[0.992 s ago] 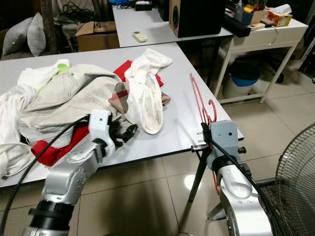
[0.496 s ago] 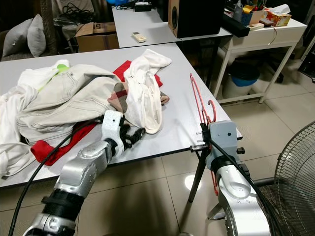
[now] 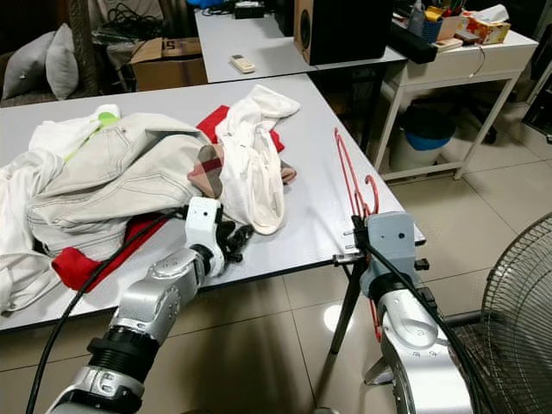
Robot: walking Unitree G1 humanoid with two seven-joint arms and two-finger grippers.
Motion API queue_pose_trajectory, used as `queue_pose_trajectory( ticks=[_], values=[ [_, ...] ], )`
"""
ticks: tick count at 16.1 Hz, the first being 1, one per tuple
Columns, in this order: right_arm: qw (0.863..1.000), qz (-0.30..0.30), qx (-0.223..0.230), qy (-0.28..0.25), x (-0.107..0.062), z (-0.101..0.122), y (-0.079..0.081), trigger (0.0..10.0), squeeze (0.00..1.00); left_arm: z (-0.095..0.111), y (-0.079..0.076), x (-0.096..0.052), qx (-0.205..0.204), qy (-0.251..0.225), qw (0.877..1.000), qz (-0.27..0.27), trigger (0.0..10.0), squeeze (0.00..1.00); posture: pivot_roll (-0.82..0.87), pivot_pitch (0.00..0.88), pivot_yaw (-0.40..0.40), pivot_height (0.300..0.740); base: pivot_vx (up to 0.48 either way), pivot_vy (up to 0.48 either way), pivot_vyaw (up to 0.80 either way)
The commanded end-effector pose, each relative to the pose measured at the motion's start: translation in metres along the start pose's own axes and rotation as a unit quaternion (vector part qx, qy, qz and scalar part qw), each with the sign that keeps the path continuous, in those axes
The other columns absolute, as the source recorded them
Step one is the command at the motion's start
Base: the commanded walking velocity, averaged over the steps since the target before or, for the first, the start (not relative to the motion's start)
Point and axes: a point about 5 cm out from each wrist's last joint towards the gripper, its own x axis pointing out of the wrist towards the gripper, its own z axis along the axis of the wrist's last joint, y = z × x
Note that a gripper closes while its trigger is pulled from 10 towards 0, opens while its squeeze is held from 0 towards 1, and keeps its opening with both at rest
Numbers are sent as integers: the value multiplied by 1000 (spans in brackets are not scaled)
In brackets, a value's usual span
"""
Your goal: Hang hanger
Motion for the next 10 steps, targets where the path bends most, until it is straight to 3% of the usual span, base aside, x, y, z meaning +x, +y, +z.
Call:
queue_pose_trajectory(
  ticks=[1, 10],
  values=[
    [1000, -4, -2, -9, 0, 3, 0, 10000, 0, 7, 1, 2, 1, -13, 1000, 6, 0, 0, -107, 0, 79, 740, 0, 0, 0],
    [1000, 1, 9, -13, 0, 4, 2, 10000, 0, 16, 1, 0, 6, -47, 998, -27, 0, 0, -109, 0, 84, 740, 0, 0, 0]
  ],
)
